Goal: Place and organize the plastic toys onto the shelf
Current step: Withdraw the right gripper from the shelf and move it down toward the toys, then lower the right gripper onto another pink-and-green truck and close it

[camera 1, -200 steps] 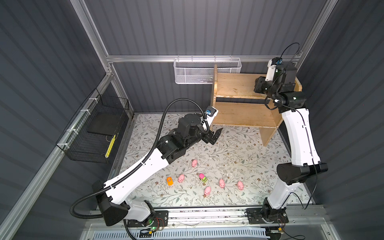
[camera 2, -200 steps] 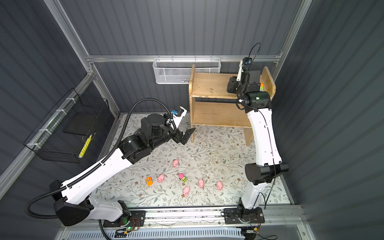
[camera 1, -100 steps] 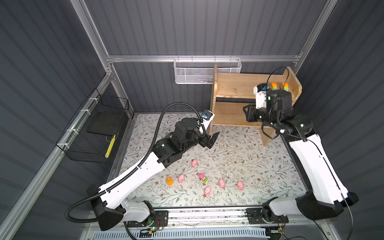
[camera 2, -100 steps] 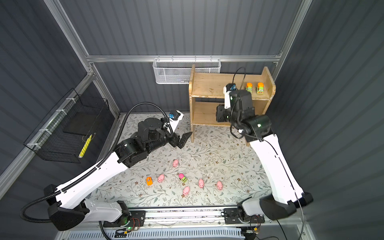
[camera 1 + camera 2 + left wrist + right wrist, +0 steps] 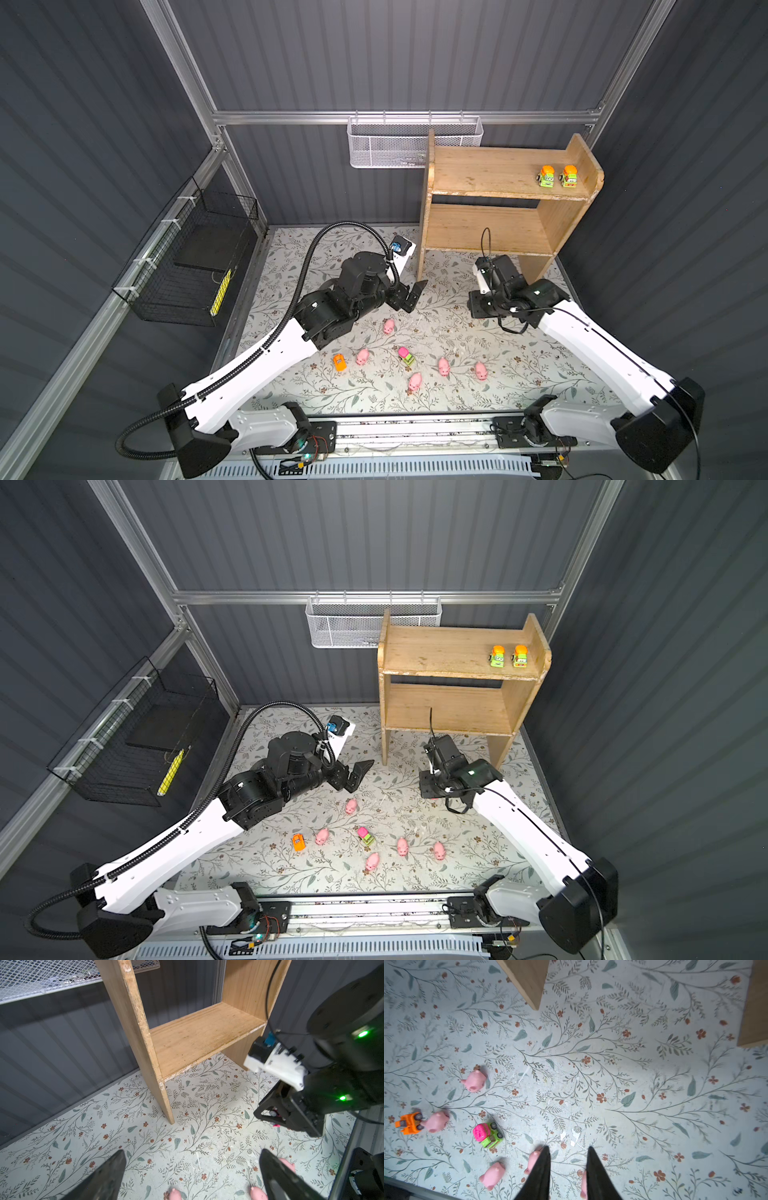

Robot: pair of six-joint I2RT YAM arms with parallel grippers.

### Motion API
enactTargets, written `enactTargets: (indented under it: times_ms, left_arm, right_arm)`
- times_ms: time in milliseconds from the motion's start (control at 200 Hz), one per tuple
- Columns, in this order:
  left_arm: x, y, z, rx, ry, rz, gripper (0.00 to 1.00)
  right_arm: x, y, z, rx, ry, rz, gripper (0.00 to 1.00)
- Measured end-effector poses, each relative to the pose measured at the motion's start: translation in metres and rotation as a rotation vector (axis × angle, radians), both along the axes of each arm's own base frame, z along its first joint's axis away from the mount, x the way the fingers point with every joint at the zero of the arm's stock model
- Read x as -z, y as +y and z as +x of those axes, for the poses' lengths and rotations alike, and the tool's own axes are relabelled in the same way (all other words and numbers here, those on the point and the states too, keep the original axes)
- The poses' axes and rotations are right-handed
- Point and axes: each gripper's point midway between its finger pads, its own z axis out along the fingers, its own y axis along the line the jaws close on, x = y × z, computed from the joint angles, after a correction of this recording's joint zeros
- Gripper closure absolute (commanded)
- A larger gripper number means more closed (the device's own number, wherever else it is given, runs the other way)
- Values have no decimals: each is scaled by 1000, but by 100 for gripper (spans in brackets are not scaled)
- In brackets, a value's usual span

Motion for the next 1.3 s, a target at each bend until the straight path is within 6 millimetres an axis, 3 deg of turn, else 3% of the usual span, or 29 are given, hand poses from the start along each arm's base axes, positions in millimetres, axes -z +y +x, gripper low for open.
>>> enactTargets:
  times_ms: [110,270,660,1141,1301]
  left_arm:
    - [5,1,0,-2,11,8,0]
    - [10,1,-1,-3,19,18,0]
    - [11,1,-1,-4,25,21,0]
    - [15,1,0,-3,32,31,0]
    - [16,1,-1,-3,33,33,0]
  right_arm:
    - [39,7,-6,-10,74,-5,73]
    - [80,9,-13,-12,148,-18,73]
    - [147,16,-5,-12,242,-66,72]
    - [148,27,15,-36,197,-55,55]
    - [148,28,19,-34,194,-62,54]
